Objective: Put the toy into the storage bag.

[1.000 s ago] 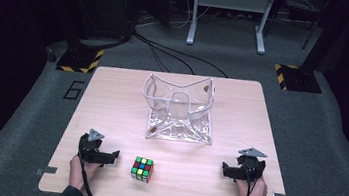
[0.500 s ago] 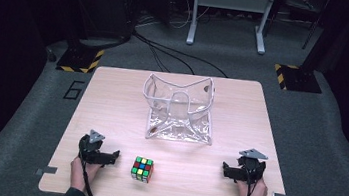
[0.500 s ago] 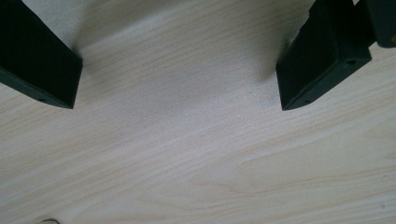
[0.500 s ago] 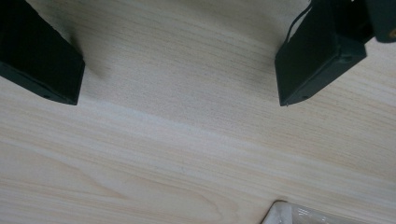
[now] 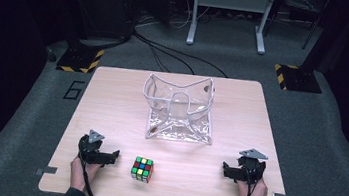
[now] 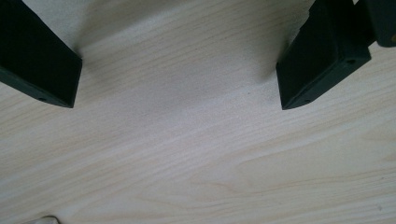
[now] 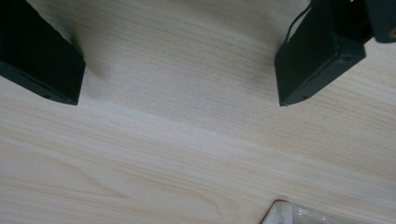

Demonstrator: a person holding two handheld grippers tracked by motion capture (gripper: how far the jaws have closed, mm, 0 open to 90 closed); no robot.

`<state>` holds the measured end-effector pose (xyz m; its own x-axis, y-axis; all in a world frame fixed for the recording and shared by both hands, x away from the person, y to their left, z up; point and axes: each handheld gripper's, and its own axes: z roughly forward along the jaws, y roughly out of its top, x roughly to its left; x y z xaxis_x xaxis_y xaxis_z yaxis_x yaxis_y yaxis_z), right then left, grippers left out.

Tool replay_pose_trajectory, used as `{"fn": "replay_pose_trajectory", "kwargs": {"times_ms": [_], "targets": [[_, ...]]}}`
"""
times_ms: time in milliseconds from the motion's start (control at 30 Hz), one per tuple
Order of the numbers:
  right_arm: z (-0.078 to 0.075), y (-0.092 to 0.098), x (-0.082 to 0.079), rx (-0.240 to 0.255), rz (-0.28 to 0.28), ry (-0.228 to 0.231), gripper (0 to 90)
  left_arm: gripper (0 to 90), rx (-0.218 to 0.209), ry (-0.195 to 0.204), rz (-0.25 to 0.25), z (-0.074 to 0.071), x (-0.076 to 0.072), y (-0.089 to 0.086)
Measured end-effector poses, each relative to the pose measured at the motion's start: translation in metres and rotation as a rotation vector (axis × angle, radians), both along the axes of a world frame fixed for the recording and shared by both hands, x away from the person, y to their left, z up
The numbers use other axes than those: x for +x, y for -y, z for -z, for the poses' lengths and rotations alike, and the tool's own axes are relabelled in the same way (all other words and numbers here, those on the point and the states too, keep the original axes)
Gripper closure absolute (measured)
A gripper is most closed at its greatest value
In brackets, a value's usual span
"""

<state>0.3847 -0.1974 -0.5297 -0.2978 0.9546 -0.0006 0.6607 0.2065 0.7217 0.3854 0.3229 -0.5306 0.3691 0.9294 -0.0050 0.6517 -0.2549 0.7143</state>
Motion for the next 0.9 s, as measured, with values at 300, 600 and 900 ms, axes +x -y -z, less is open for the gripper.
{"fn": "replay_pose_trajectory", "kwargs": {"times_ms": [300, 600, 900], "targets": [[0.0, 0.0, 0.0, -0.002, 0.0, 0.002, 0.9, 0.1, -0.064, 0.013, 0.015, -0.003, -0.004, 0.009], [0.0, 0.0, 0.0, 0.0, 0.0, 0.001, 1.0, 0.1, -0.159, 0.06, 0.055, -0.019, -0.014, 0.014], [0.0, 0.0, 0.0, -0.001, -0.002, 0.003, 1.0, 0.1, -0.199, 0.083, 0.121, -0.035, -0.026, 0.033]]}}
